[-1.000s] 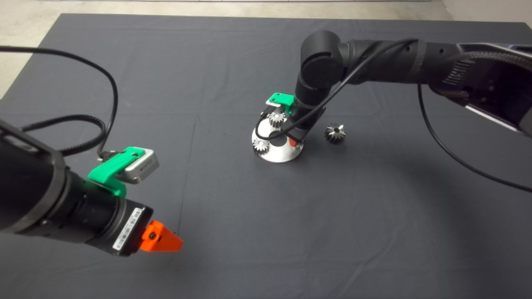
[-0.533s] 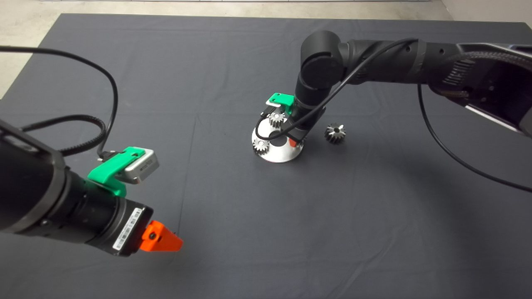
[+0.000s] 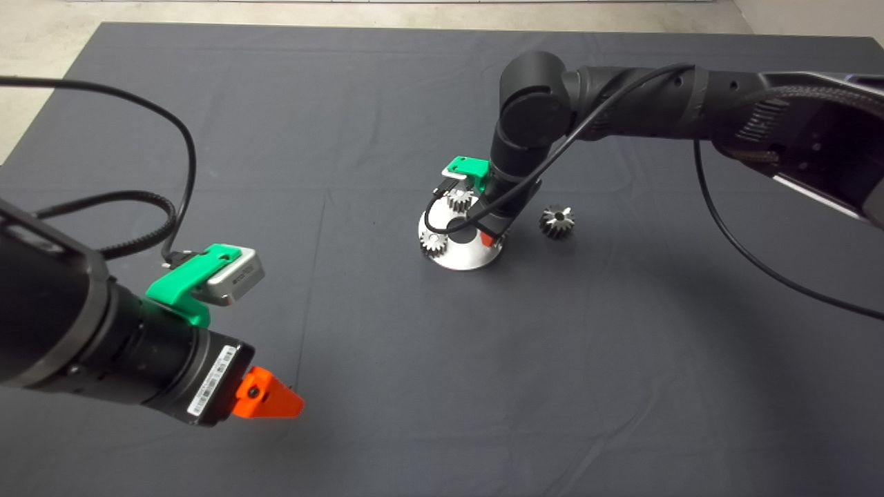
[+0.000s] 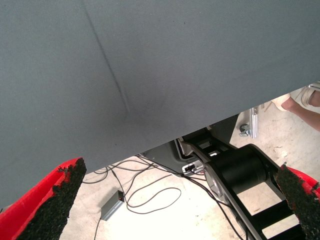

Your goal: Remove an incorrectly installed larger gear and replace it with the correct smaller gear

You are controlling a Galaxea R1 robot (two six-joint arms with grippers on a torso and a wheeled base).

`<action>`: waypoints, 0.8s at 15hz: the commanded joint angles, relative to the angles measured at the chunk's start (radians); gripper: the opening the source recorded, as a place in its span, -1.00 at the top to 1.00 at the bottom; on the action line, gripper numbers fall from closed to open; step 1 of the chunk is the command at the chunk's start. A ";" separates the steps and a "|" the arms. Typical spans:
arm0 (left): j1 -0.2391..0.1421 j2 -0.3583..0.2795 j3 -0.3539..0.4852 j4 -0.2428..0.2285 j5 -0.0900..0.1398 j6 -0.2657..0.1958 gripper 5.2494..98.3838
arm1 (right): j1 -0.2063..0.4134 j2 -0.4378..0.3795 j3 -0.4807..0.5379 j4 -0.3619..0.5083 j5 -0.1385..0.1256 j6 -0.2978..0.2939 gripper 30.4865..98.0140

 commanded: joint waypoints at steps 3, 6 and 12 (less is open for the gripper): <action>-0.010 -0.004 0.014 -0.016 0.004 -0.005 -1.00 | 0.023 0.000 0.008 0.040 -0.133 -0.004 0.73; -0.010 -0.004 0.014 -0.016 0.004 -0.005 -1.00 | 0.023 0.003 0.007 0.027 -0.133 -0.004 0.73; -0.010 -0.004 0.014 -0.016 0.004 -0.005 -1.00 | 0.023 0.007 0.007 -0.003 -0.133 -0.004 0.73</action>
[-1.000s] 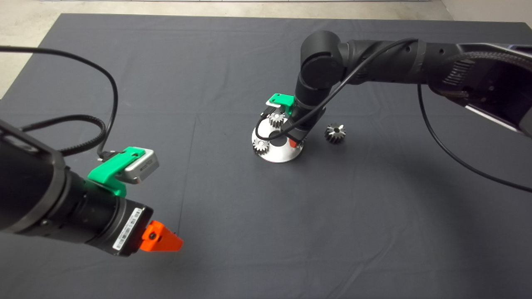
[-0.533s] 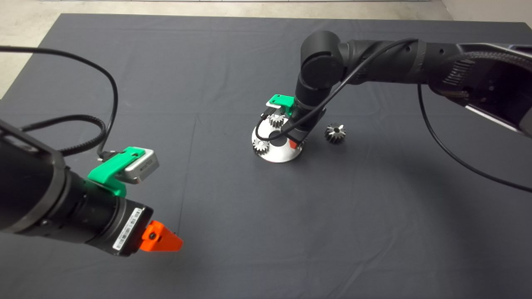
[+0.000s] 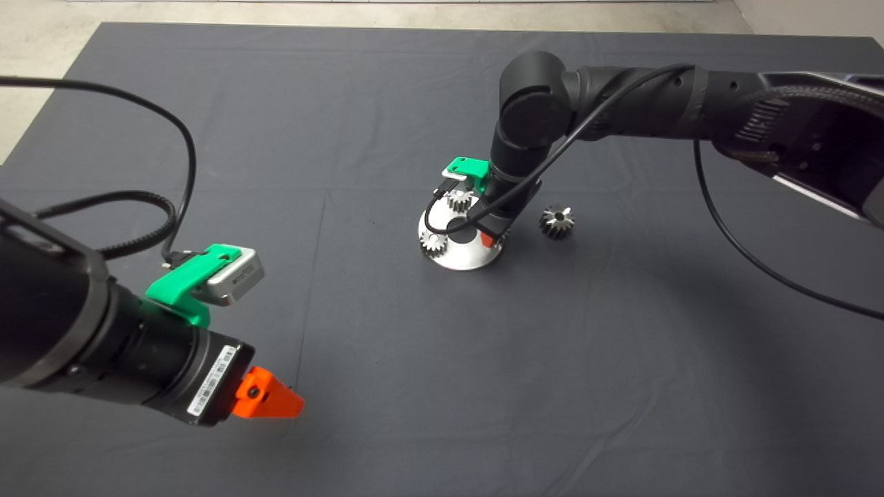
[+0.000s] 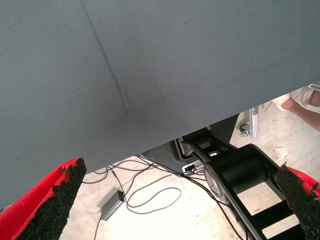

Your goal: Remove an incorrectly installed larger gear and replace it with the correct smaller gear

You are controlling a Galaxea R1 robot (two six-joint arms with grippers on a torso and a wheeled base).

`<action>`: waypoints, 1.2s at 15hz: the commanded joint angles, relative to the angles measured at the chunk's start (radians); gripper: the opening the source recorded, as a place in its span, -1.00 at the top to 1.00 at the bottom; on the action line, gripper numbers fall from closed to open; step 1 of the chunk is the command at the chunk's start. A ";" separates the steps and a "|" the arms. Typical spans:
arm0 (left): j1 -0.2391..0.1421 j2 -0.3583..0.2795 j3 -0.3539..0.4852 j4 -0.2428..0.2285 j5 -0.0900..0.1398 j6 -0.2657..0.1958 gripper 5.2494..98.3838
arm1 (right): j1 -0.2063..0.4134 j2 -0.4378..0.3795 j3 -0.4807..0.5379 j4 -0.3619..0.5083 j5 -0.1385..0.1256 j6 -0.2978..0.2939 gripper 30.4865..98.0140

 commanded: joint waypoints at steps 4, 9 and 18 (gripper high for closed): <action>-0.010 -0.004 0.014 -0.016 0.004 -0.005 -1.00 | 0.025 0.007 0.008 -0.003 -0.132 -0.002 0.73; -0.010 -0.005 0.014 -0.015 0.004 -0.005 -1.00 | 0.025 0.002 0.010 -0.003 -0.132 -0.004 0.73; -0.011 -0.004 0.012 -0.014 0.004 -0.004 -1.00 | 0.027 0.010 0.008 -0.043 -0.132 -0.004 0.73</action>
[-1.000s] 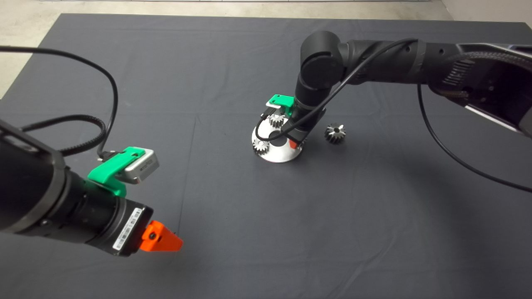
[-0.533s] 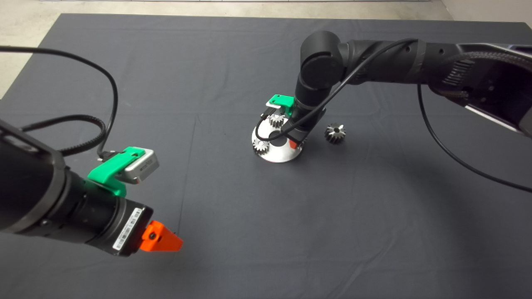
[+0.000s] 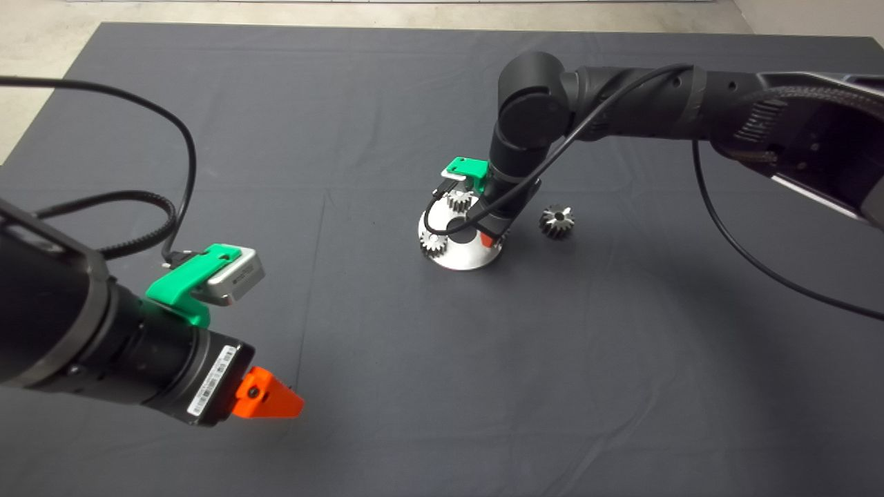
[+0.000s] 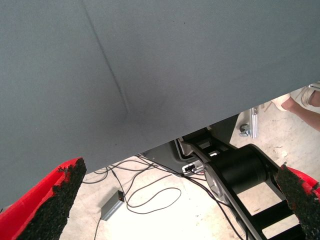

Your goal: Remove an incorrectly installed larger gear and replace it with the correct smaller gear

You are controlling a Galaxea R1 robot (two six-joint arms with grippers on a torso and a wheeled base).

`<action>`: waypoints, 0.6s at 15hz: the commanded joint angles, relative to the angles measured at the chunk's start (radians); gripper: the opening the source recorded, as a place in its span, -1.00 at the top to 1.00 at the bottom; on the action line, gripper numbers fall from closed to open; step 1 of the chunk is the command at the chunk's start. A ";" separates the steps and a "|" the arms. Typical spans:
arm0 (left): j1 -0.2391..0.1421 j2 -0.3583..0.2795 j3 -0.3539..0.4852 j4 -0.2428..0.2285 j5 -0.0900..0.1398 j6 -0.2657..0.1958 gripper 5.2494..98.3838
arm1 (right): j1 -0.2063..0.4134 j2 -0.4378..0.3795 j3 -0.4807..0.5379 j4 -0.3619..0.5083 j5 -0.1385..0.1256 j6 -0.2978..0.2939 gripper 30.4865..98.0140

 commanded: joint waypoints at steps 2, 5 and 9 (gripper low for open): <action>-0.010 -0.004 0.012 -0.014 0.004 -0.002 -1.00 | 0.028 0.005 0.008 -0.033 -0.128 -0.004 0.73; -0.011 -0.004 0.014 -0.015 0.003 -0.002 -1.00 | 0.030 0.008 0.008 -0.034 -0.128 -0.004 0.73; -0.011 -0.003 0.011 -0.015 0.003 0.001 -1.00 | 0.031 -0.003 0.007 -0.037 -0.128 -0.007 0.73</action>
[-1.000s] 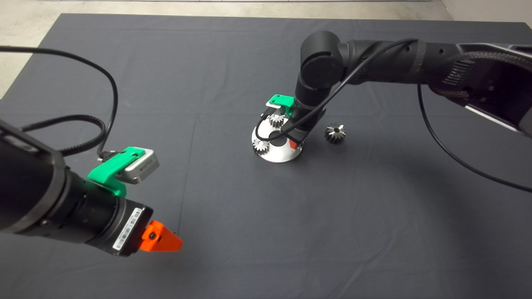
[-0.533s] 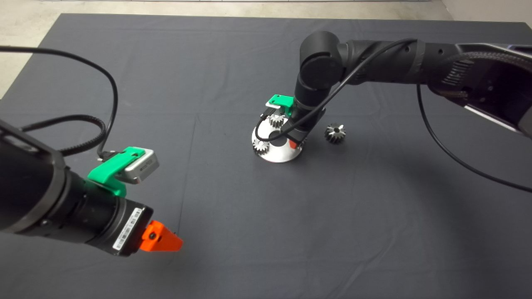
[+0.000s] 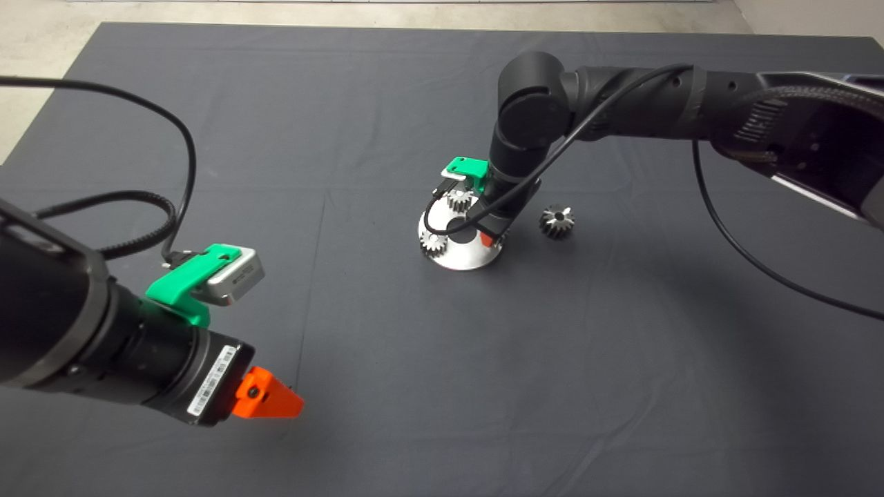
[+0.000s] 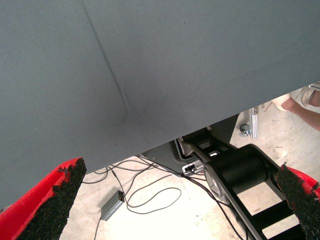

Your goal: Remove an incorrectly installed larger gear and replace it with the correct smaller gear

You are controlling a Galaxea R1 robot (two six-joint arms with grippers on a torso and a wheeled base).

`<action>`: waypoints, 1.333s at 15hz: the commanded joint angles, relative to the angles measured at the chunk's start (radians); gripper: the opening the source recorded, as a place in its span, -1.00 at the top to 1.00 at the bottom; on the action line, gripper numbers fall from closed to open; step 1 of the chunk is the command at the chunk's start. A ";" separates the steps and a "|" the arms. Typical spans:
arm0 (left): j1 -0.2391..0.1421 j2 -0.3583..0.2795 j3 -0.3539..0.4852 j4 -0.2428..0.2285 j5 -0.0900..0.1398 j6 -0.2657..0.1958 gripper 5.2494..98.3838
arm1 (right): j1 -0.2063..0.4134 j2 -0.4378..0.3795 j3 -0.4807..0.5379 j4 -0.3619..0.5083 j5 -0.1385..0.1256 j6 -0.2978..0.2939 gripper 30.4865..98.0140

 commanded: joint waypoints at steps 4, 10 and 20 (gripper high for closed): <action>-0.011 -0.004 0.009 -0.016 0.001 0.002 -1.00 | 0.031 -0.003 0.007 -0.054 -0.129 -0.007 0.73; -0.010 -0.004 0.009 -0.016 0.003 0.002 -1.00 | 0.030 -0.001 0.007 -0.067 -0.129 -0.005 0.73; -0.011 -0.004 0.011 -0.016 0.003 0.000 -1.00 | 0.030 -0.012 0.028 -0.062 -0.129 -0.004 0.73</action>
